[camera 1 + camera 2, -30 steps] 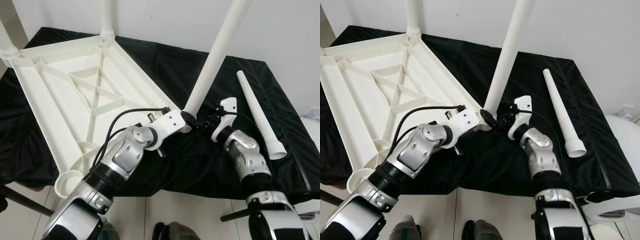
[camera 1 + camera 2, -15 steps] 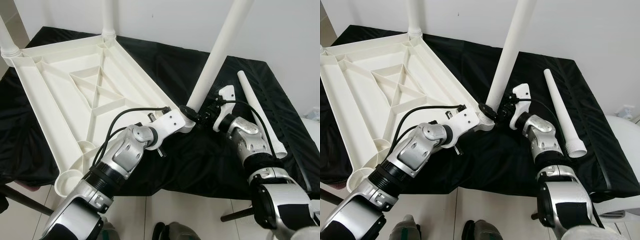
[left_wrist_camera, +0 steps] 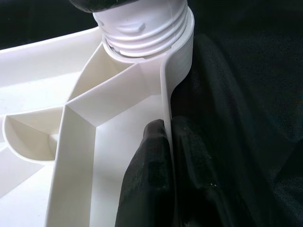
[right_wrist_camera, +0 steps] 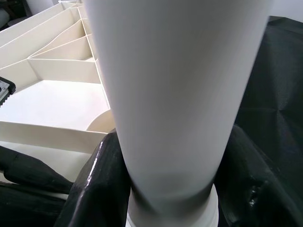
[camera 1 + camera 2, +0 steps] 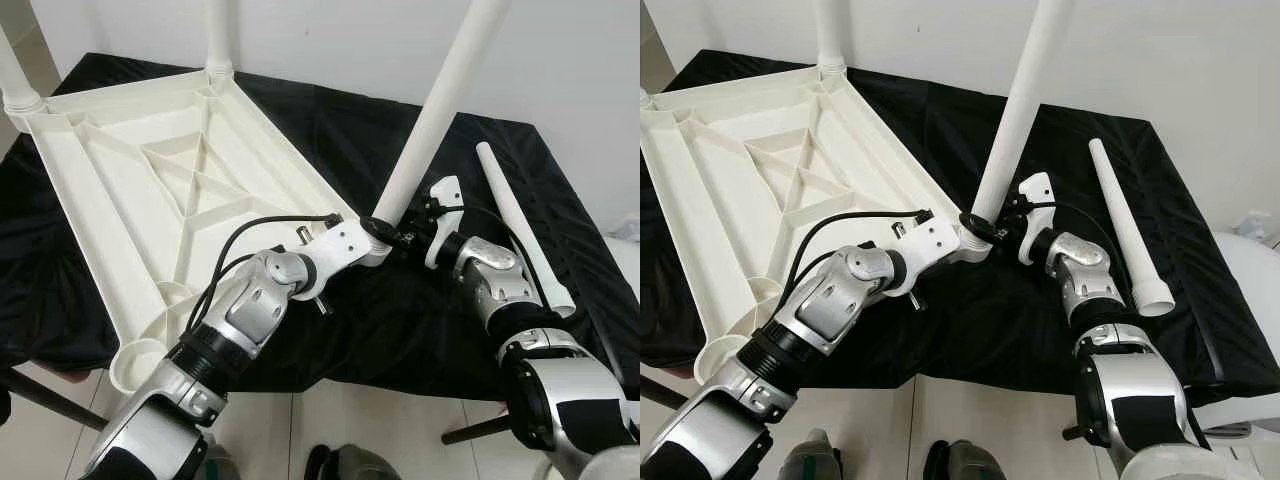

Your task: Building children table

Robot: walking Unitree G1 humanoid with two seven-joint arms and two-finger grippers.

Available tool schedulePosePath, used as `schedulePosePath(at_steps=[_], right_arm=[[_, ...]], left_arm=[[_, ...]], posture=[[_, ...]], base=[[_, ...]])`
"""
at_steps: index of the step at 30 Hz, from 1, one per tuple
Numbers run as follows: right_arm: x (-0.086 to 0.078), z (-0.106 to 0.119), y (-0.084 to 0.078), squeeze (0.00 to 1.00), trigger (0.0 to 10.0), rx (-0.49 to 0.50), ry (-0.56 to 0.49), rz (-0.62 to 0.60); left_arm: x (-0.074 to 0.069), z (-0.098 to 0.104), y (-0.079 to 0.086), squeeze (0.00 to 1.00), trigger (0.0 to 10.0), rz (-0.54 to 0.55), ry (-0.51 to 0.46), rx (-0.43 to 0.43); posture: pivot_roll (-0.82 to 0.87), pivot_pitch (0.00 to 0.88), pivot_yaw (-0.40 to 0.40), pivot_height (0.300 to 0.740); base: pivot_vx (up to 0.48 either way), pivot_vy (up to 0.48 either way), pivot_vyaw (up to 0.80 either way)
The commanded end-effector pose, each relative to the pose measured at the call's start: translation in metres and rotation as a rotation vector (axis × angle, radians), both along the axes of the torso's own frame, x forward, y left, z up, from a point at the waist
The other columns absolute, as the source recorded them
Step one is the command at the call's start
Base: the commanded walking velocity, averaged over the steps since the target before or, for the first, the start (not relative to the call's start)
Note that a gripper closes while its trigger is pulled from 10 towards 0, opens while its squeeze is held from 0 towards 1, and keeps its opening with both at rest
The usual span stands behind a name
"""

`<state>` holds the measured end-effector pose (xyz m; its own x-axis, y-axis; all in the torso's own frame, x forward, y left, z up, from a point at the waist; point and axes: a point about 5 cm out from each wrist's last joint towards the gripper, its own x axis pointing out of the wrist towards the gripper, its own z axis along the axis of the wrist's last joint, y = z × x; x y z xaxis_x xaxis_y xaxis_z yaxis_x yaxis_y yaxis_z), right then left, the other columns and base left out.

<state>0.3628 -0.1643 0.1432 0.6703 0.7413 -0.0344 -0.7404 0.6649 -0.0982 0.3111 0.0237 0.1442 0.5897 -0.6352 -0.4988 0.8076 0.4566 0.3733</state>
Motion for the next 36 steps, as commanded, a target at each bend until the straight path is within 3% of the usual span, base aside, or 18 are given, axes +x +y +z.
schedulePosePath(at_steps=[1, 9, 17, 27, 29, 32, 36], right_arm=[[-0.001, -0.003, -0.012, 0.0, 10.0, -0.01, 0.013, -0.033], [-0.003, 0.0, 0.0, 0.0, 10.0, 0.132, -0.025, -0.086], [-0.009, 0.005, 0.025, 0.0, 10.0, 0.268, -0.072, -0.186], [-0.021, 0.008, 0.059, 0.0, 10.0, 0.275, -0.104, -0.31], [-0.024, 0.008, 0.069, 0.0, 10.0, 0.257, -0.078, -0.45], [-0.021, 0.008, 0.065, 0.0, 10.0, 0.23, -0.065, -0.618], [-0.023, 0.008, 0.062, 0.0, 10.0, 0.207, -0.067, -0.75]], left_arm=[[-0.001, 0.01, -0.009, 0.0, 10.0, -0.039, -0.039, -0.009], [-0.002, 0.009, -0.009, 0.0, 10.0, -0.041, -0.035, -0.009], [-0.004, 0.007, -0.012, 0.0, 10.0, -0.048, -0.031, -0.01], [-0.005, 0.005, -0.012, 0.0, 10.0, -0.051, -0.029, -0.006], [-0.006, 0.004, -0.011, 0.0, 10.0, -0.047, -0.029, -0.005], [-0.006, 0.004, -0.012, 0.0, 10.0, -0.047, -0.026, -0.004], [-0.008, 0.002, -0.012, 0.0, 10.0, -0.049, -0.022, -0.003]], posture=[[0.09, 0.028, -0.114, 0.74], [0.09, 0.027, -0.116, 0.74], [0.08, 0.02, -0.118, 0.74], [0.09, 0.01, -0.129, 0.74], [0.09, 0.007, -0.133, 0.74], [0.1, 0.006, -0.139, 0.74], [0.1, 0.006, -0.14, 0.74]], base=[[0.0, 0.0, 0.0], [0.0, 0.0, 0.0], [0.0, 0.0, 0.0], [0.0, 0.0, 0.0], [0.0, 0.0, 0.0], [0.0, 0.0, 0.0], [0.0, 0.0, 0.0]])
